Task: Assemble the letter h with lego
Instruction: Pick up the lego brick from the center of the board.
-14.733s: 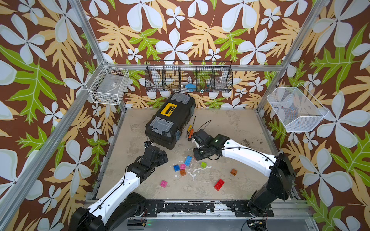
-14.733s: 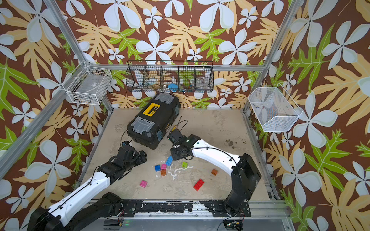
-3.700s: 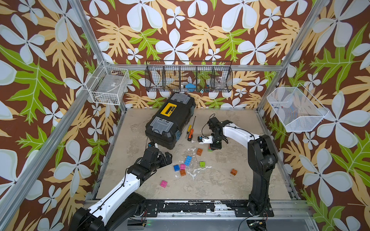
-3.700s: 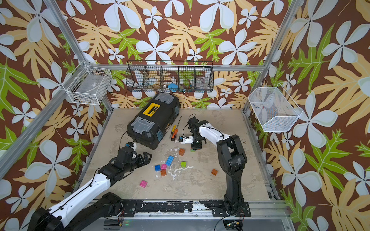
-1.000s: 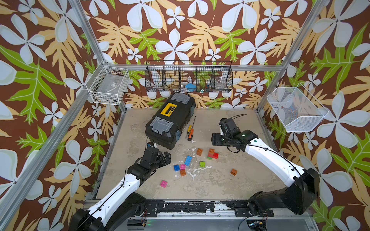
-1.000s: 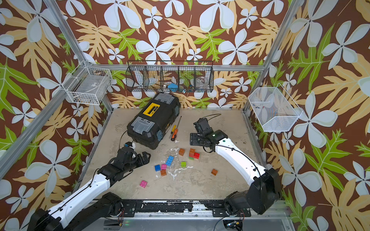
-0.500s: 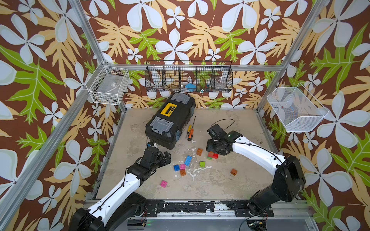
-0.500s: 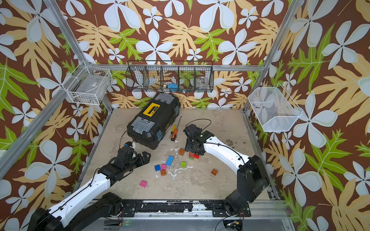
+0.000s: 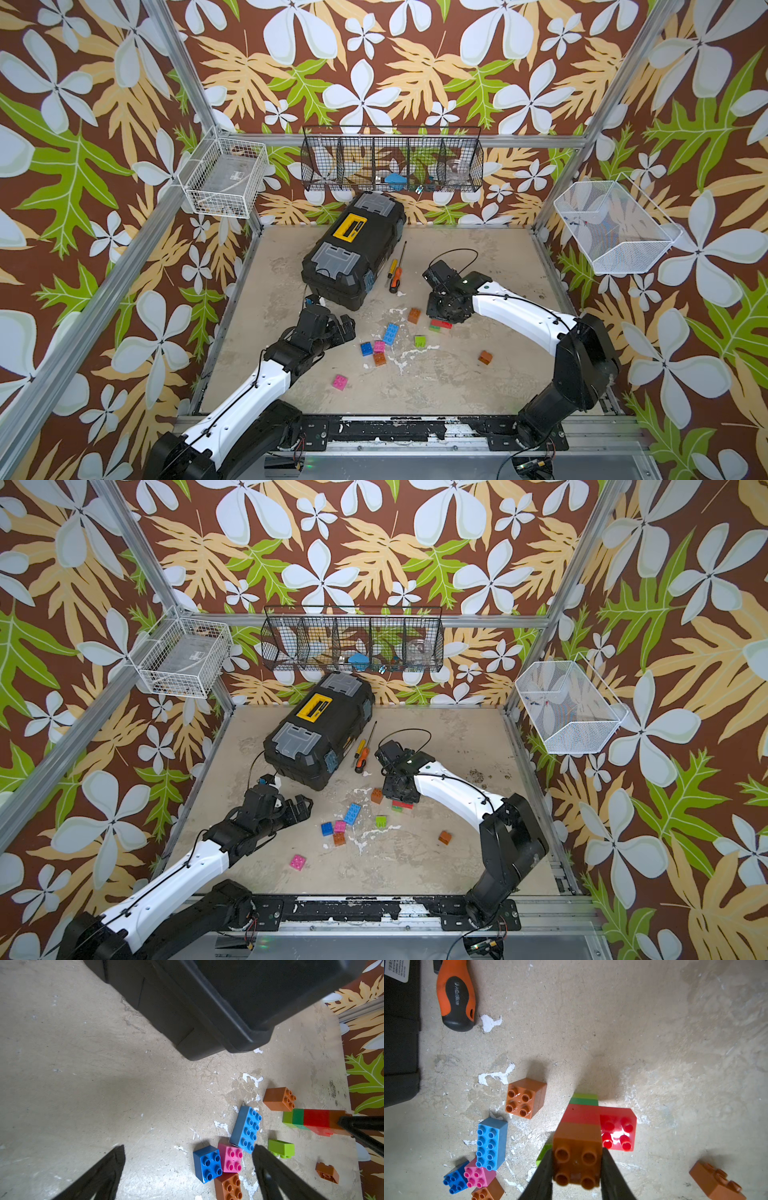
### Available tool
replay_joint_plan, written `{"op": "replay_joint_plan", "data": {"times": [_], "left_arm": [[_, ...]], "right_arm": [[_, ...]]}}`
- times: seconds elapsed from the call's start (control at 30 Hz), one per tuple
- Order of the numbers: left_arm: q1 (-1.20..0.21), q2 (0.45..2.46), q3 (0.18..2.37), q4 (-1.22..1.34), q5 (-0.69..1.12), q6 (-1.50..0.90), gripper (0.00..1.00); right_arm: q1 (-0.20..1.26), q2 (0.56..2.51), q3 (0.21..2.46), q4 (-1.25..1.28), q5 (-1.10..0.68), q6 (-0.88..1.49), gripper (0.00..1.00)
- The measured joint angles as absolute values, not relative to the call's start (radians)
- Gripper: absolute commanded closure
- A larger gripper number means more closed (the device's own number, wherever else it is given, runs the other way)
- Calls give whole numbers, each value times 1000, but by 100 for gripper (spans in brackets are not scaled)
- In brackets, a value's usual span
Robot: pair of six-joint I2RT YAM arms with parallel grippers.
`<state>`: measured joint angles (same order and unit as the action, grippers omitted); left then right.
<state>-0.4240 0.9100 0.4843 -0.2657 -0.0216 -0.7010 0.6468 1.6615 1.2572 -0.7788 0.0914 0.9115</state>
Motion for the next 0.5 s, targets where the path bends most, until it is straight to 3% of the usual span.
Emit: {"op": "replay_joint_plan", "data": {"times": [0.2,0.5], "left_arm": [[-424,908,484,-266,-21,-701,0],[-424,903,484,-266,-20,-701,0]], "right_arm": [[661,1684,1262,-761,134,904,77],[667,1695,1206,-641,197,861,78]]}}
